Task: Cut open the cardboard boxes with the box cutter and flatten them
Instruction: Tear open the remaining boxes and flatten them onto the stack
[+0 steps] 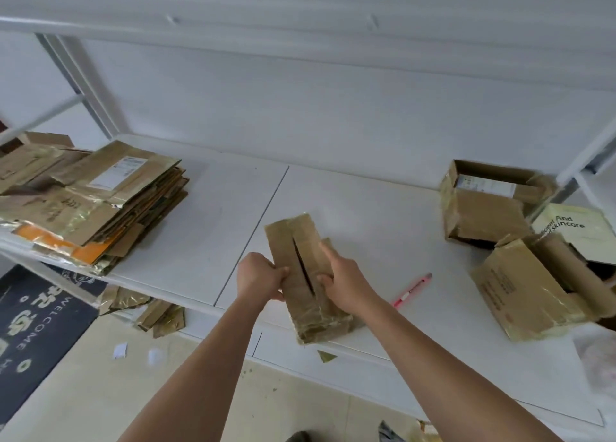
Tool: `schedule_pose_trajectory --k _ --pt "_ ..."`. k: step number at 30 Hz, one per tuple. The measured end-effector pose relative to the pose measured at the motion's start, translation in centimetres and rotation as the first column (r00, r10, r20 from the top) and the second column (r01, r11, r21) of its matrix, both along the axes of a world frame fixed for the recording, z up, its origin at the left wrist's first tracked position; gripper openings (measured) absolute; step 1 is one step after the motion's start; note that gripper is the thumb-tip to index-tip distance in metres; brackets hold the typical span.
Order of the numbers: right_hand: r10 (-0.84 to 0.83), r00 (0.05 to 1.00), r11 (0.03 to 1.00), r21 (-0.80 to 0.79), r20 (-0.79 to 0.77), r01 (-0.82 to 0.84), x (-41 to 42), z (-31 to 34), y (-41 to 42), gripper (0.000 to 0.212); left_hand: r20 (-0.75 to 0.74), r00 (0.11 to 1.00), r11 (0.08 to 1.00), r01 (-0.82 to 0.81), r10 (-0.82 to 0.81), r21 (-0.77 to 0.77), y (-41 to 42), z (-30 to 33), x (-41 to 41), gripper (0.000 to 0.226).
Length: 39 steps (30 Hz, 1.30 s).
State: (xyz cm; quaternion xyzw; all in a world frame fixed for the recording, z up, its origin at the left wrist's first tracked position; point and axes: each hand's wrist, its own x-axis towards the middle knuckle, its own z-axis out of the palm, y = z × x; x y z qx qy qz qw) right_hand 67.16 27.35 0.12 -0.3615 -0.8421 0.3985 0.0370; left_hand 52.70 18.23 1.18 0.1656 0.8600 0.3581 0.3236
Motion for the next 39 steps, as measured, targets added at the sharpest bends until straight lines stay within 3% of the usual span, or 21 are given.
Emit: schedule_pose_trajectory --k 3,9,19,22,26,30,39 --pt "0.028 1.000 0.998 0.060 -0.013 -0.027 0.0 -0.3 0.1 0.061 0.048 0.999 0.999 0.022 -0.020 -0.024 0.2 0.5 -0.1 0.027" --pt "0.036 0.996 0.987 0.156 0.076 -0.047 -0.8 -0.2 -0.6 0.073 0.022 0.999 0.996 0.031 -0.029 -0.089 0.3 1.1 0.1 0.021" --pt "-0.109 0.986 0.926 0.374 0.124 0.055 -3.2 0.0 -1.8 0.023 0.018 0.999 0.995 0.038 -0.036 -0.090 0.4 0.5 -0.4 0.010" --pt "-0.027 0.986 0.947 0.319 0.167 -0.028 -3.2 0.9 -0.8 0.027 0.016 0.999 0.995 0.039 -0.038 -0.092 0.4 0.5 -0.3 0.005" --pt "0.063 0.986 0.984 0.155 0.152 -0.087 -2.1 2.0 1.1 0.014 0.019 0.999 0.995 0.027 -0.026 -0.095 0.5 0.5 -0.4 0.009" --pt "0.088 0.989 0.995 0.026 0.116 -0.092 -1.4 2.3 2.0 0.019 -0.009 1.000 0.993 0.029 -0.030 -0.119 0.6 0.3 -0.4 0.012" --pt "0.066 0.996 0.996 -0.059 0.066 -0.062 -0.4 2.6 3.1 0.040 -0.040 0.999 0.991 0.029 -0.034 -0.129 0.8 0.1 -0.3 0.011"
